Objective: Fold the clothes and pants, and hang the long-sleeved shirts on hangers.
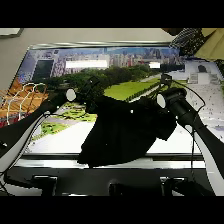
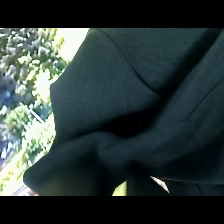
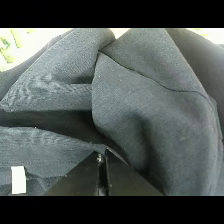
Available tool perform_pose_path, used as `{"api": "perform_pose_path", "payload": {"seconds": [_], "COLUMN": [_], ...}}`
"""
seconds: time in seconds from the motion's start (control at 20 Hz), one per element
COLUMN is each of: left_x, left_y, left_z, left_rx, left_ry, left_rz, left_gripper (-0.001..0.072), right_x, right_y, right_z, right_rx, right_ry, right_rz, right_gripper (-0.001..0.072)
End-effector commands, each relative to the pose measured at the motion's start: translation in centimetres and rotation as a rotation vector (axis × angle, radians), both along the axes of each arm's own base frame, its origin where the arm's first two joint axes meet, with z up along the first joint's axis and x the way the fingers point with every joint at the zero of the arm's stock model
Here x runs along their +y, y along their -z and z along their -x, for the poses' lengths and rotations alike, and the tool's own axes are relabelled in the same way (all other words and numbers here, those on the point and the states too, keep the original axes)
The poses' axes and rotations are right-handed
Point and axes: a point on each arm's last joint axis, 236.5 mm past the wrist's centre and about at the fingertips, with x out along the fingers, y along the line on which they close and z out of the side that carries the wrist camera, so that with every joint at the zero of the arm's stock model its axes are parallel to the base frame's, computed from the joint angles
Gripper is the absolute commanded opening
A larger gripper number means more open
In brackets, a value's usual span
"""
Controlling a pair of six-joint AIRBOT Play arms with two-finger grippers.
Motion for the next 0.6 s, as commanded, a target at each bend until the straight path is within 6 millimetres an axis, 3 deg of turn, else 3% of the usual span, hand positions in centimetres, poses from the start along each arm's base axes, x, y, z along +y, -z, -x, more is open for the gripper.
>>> {"api": "perform_pose_path", "payload": {"seconds": [0.0, 0.1, 0.2, 0.35, 0.45, 0.55], "left_x": [-0.5, -0.6, -1.3, -0.9, 1.8, 4.5], "left_y": [-0.3, -2.5, -6.6, -15.3, -21.5, -27.3], "left_z": [-0.4, -1.5, -3.2, -5.9, -6.8, -6.2], "left_rx": [0.002, 0.015, -0.022, -0.152, -0.253, -0.32], "left_ry": [-0.035, -0.137, -0.191, -0.315, -0.454, -0.583], "left_rz": [0.023, 0.081, 0.145, 0.223, 0.234, 0.271], "left_gripper": [0.0033, 0.0033, 0.0031, 0.003, 0.003, 0.003], "right_x": [0.2, 0.2, 0.0, -0.6, -1.4, -1.7], "right_y": [0.0, -1.0, -4.1, -11.5, -17.3, -23.4], "right_z": [0.1, -0.4, -1.8, -4.2, -5.2, -5.7], "right_rx": [0.004, -0.018, -0.086, -0.232, -0.342, -0.47], "right_ry": [-0.001, -0.027, -0.046, -0.045, -0.032, -0.038], "right_rz": [-0.005, 0.008, 0.025, 0.051, 0.072, 0.068], "right_gripper": [0.0045, 0.0045, 0.0044, 0.0044, 0.0044, 0.0044]}}
